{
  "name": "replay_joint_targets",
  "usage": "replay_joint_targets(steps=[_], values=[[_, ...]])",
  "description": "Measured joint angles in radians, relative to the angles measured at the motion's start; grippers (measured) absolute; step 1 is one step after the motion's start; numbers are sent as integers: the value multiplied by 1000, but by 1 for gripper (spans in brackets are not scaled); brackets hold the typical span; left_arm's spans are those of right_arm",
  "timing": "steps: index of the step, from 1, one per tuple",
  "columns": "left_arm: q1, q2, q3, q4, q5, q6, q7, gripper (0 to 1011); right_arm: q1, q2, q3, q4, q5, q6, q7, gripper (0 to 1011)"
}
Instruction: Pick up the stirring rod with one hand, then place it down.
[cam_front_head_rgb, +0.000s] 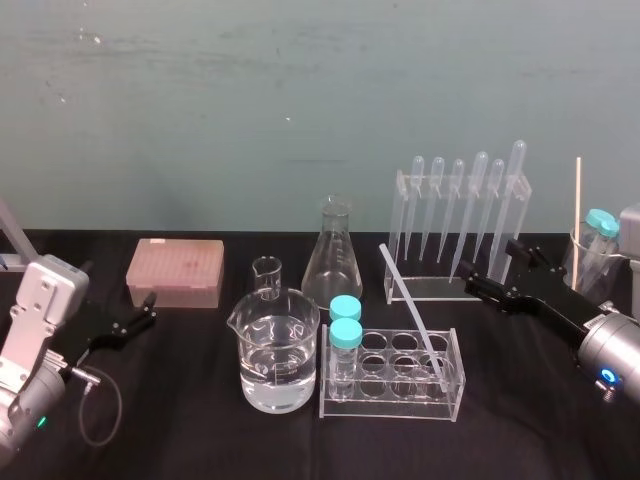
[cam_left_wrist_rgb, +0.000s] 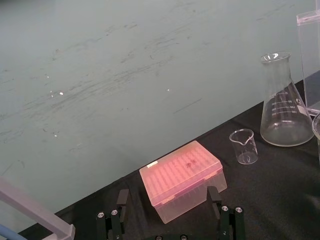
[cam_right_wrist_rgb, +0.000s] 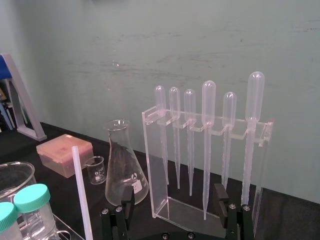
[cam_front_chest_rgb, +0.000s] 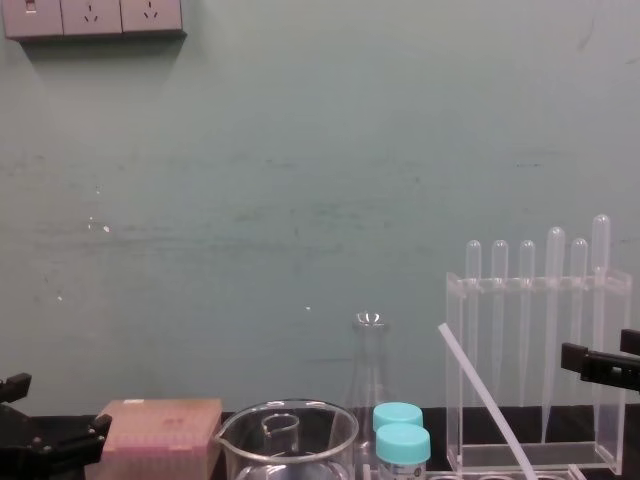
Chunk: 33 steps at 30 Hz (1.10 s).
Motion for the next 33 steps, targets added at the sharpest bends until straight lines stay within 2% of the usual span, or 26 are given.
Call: replay_joint_targets(steps=[33], values=[[0, 0, 0, 0, 0, 0, 0, 1000, 0, 0, 0, 1, 0, -4, 1, 1002]])
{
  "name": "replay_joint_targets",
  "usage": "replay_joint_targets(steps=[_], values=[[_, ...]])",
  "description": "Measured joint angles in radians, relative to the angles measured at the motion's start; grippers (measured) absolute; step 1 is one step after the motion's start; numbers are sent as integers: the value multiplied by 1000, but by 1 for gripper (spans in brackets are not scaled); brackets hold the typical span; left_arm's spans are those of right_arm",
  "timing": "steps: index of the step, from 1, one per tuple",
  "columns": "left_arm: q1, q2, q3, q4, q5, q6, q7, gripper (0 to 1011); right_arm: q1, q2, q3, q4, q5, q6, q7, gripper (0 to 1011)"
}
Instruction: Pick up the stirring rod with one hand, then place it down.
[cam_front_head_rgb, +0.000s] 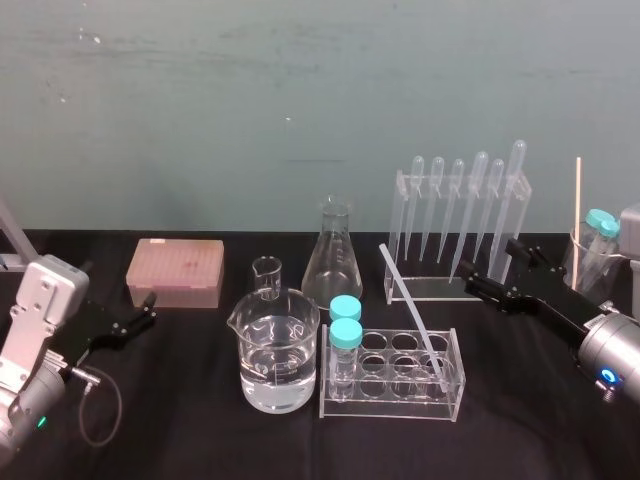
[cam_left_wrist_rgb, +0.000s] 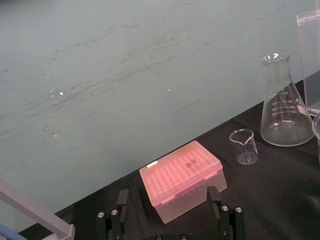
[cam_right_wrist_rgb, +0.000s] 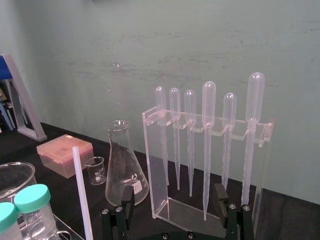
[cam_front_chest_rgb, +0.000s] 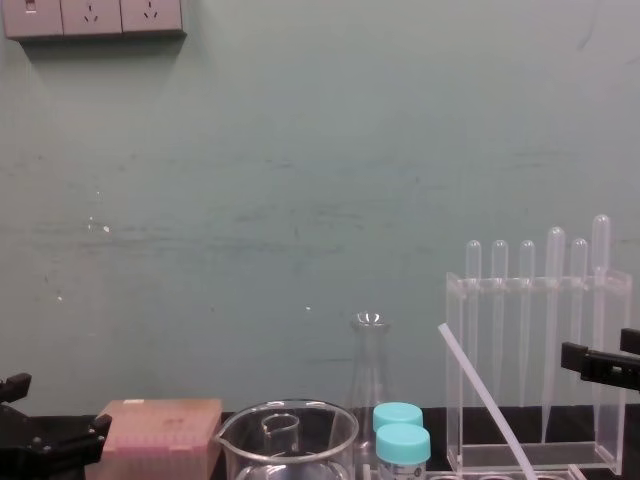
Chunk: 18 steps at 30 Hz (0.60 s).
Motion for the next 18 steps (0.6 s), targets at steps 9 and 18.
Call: replay_joint_targets(steps=[9, 18], values=[[0, 0, 0, 0, 0, 0, 0, 1000, 0, 0, 0, 0, 0, 0, 0, 1002], [0, 0, 0, 0, 0, 0, 0, 1000, 0, 0, 0, 0, 0, 0, 0, 1002]])
